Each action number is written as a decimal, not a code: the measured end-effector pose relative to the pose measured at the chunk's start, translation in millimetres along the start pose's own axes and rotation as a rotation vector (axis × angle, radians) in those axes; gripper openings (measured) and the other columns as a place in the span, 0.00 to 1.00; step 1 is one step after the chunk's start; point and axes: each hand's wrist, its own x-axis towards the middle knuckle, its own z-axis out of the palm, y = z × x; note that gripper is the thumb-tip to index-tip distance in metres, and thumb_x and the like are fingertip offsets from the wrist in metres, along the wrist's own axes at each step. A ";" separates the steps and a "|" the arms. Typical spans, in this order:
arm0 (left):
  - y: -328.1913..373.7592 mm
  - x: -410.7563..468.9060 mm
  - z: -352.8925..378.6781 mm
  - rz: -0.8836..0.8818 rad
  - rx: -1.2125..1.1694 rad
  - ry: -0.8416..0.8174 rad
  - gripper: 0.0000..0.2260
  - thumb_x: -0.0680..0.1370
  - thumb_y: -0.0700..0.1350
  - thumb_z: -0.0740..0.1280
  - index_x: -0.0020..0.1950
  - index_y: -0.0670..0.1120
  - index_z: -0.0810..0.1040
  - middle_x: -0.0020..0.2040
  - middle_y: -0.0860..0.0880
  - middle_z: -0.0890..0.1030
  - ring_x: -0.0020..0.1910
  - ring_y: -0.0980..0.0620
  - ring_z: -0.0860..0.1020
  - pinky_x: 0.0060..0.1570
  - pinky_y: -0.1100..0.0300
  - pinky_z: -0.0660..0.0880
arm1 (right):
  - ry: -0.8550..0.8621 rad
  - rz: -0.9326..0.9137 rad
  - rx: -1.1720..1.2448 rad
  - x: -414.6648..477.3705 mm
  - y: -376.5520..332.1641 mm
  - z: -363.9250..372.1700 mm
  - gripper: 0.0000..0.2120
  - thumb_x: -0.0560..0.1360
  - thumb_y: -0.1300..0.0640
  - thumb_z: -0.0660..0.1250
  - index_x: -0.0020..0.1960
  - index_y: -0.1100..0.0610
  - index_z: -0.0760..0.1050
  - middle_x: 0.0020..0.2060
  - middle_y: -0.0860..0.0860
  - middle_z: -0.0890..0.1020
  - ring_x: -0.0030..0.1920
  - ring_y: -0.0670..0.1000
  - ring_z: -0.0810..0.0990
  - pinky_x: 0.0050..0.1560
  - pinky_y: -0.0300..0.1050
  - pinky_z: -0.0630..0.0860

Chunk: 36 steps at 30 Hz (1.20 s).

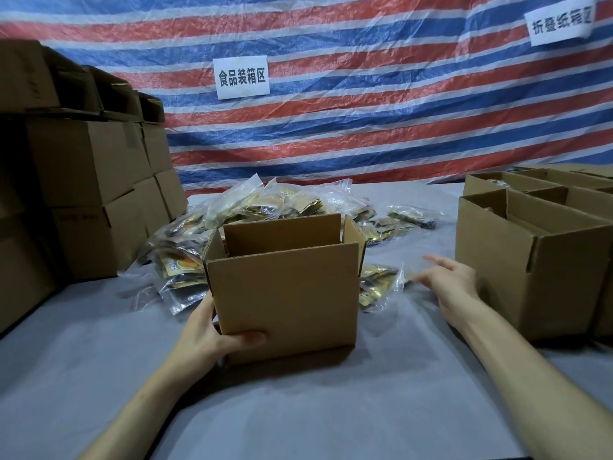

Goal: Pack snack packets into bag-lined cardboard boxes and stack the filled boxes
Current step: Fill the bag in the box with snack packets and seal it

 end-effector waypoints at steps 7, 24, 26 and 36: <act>-0.9 0.9 0.1 0.033 -0.017 -0.015 0.38 0.56 0.48 0.83 0.65 0.48 0.77 0.58 0.50 0.84 0.56 0.54 0.83 0.48 0.67 0.78 | -0.008 0.060 -0.373 -7.5 -7.2 -12.9 0.09 0.53 0.71 0.77 0.31 0.67 0.79 0.28 0.60 0.79 0.28 0.54 0.74 0.32 0.46 0.72; -10.9 5.9 -2.8 0.036 -0.084 -0.036 0.40 0.56 0.50 0.85 0.66 0.54 0.76 0.56 0.57 0.84 0.54 0.60 0.83 0.45 0.69 0.78 | -0.233 -0.086 -0.073 -50.1 -99.2 11.0 0.08 0.71 0.74 0.71 0.44 0.63 0.83 0.38 0.49 0.86 0.40 0.51 0.84 0.49 0.46 0.79; -9.5 5.2 -2.2 0.035 -0.095 -0.051 0.38 0.56 0.50 0.85 0.64 0.61 0.76 0.56 0.56 0.84 0.51 0.60 0.83 0.40 0.67 0.79 | -0.264 -0.120 -0.096 -55.7 -112.8 12.3 0.08 0.70 0.74 0.73 0.43 0.62 0.83 0.35 0.50 0.86 0.38 0.50 0.85 0.46 0.44 0.79; -11.2 6.3 -1.3 0.053 -0.122 -0.063 0.43 0.55 0.48 0.85 0.69 0.57 0.74 0.58 0.56 0.83 0.59 0.57 0.81 0.49 0.68 0.77 | -0.248 -0.632 -0.583 -73.0 -172.8 8.7 0.04 0.72 0.63 0.77 0.44 0.56 0.83 0.41 0.53 0.85 0.42 0.51 0.85 0.45 0.45 0.83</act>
